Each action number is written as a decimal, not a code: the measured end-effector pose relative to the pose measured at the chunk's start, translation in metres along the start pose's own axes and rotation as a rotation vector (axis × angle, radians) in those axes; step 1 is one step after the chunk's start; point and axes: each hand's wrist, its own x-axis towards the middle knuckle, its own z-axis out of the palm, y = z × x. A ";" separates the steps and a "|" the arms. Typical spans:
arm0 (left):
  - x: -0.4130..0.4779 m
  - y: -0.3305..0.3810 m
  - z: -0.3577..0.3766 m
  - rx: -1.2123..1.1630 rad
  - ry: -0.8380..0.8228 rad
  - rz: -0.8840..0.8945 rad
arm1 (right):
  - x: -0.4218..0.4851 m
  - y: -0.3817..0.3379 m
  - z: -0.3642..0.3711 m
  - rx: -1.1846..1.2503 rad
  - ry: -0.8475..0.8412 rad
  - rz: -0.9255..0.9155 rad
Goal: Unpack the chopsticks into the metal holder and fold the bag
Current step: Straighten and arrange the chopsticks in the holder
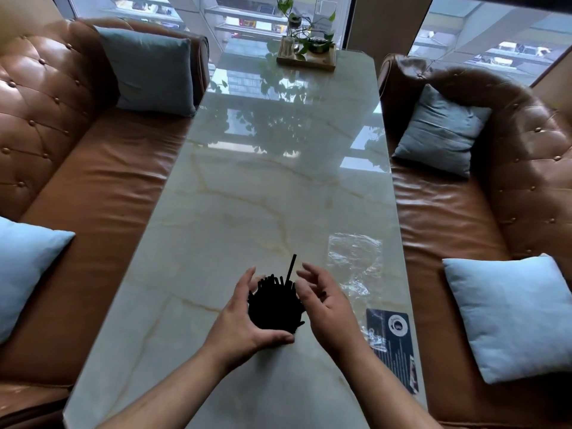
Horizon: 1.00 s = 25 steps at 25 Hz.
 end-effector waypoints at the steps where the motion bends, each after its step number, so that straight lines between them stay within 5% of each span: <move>1: 0.000 0.000 0.001 -0.017 0.011 0.005 | 0.004 -0.006 0.002 0.030 -0.006 -0.012; 5: 0.001 -0.004 0.002 -0.063 0.029 -0.006 | 0.022 -0.039 0.009 0.008 0.039 -0.141; 8: 0.000 -0.009 0.003 -0.093 0.020 -0.040 | 0.022 -0.036 0.015 -0.440 0.032 -0.268; 10: -0.002 -0.011 0.004 -0.126 0.009 -0.070 | 0.016 -0.018 0.017 -0.688 -0.148 -0.240; 12: -0.003 -0.013 0.004 -0.173 0.001 -0.085 | 0.014 -0.005 0.007 -0.602 -0.231 -0.154; 16: -0.007 -0.016 0.007 -0.114 -0.075 0.007 | 0.011 -0.001 -0.024 -0.200 -0.025 0.043; 19: -0.003 -0.009 0.008 0.077 -0.074 0.054 | 0.002 0.008 -0.017 0.003 -0.156 0.221; 25: 0.022 0.019 0.021 0.333 0.075 0.160 | -0.005 0.004 -0.005 -0.067 -0.222 0.182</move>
